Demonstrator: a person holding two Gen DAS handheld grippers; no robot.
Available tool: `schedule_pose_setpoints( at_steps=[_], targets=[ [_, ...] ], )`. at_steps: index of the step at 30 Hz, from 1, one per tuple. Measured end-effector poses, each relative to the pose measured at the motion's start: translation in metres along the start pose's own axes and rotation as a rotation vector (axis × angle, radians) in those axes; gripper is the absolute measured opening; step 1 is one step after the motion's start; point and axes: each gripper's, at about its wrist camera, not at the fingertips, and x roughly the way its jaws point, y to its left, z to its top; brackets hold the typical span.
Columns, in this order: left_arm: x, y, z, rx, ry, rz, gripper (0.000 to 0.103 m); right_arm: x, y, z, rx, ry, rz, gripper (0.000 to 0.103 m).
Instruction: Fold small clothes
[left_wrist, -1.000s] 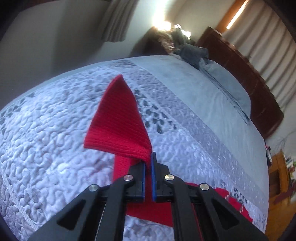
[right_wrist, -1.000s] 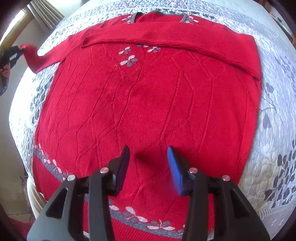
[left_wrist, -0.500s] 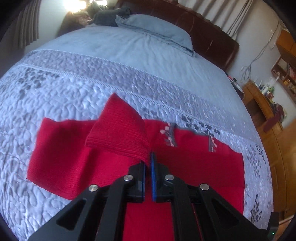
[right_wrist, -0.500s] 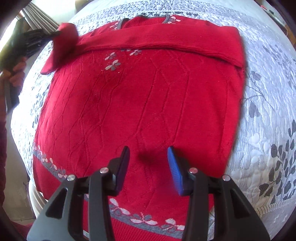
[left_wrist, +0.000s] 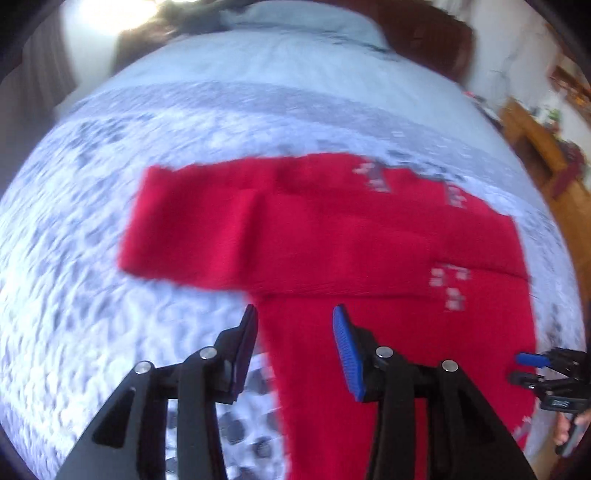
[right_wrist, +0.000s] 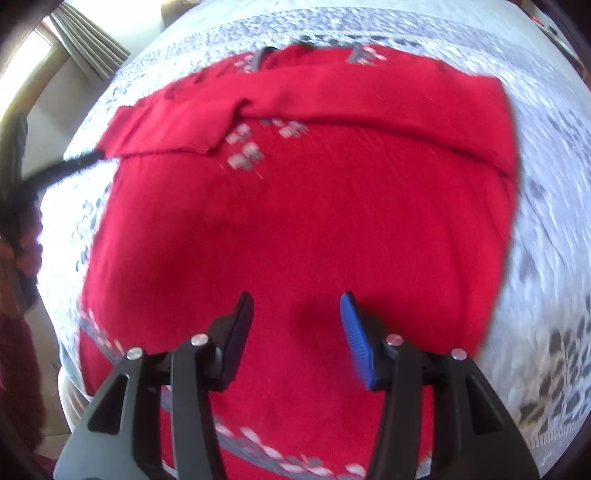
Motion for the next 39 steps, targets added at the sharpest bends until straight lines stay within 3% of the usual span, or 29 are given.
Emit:
schedule_pose_setpoints(
  at_steps=[6, 8, 12, 14, 16, 18, 19, 25, 29, 32, 39],
  targets=[
    [0.014, 0.043, 0.014, -0.127, 0.001, 0.128, 0.046, 0.027, 0.033, 0.077, -0.004, 0.031, 0.082, 0.050],
    [0.020, 0.051, 0.016, -0.130, -0.008, 0.105, 0.051, 0.039, 0.037, 0.103, 0.017, 0.046, 0.105, 0.050],
    [0.037, 0.055, 0.020, -0.135, 0.035, 0.105, 0.052, 0.069, 0.037, 0.154, 0.092, 0.076, 0.152, 0.053],
    [0.034, 0.059, 0.022, -0.149, 0.015, 0.063, 0.052, 0.086, 0.034, 0.167, 0.136, 0.103, 0.160, 0.054],
    [0.031, 0.063, 0.024, -0.165, 0.001, 0.058, 0.052, 0.097, 0.033, 0.170, 0.160, 0.118, 0.194, 0.046],
    [0.026, 0.067, 0.026, -0.179, -0.007, 0.077, 0.053, 0.100, 0.037, 0.170, 0.154, 0.130, 0.252, 0.011],
    [0.026, 0.068, 0.027, -0.184, -0.011, 0.088, 0.053, 0.099, 0.038, 0.169, 0.155, 0.135, 0.281, 0.004],
    [0.018, 0.079, 0.025, -0.250, -0.040, 0.063, 0.054, 0.060, 0.025, 0.178, 0.154, 0.068, 0.360, 0.004],
    [0.012, 0.076, 0.027, -0.242, -0.069, 0.061, 0.054, 0.008, -0.001, 0.197, 0.114, -0.024, 0.225, 0.004],
    [0.018, 0.067, 0.027, -0.221, -0.061, 0.054, 0.054, -0.015, -0.034, 0.199, 0.135, -0.038, 0.150, 0.004],
    [0.039, 0.044, 0.032, -0.174, -0.032, 0.058, 0.054, -0.030, -0.120, 0.180, 0.249, -0.033, 0.024, 0.004]
  ],
)
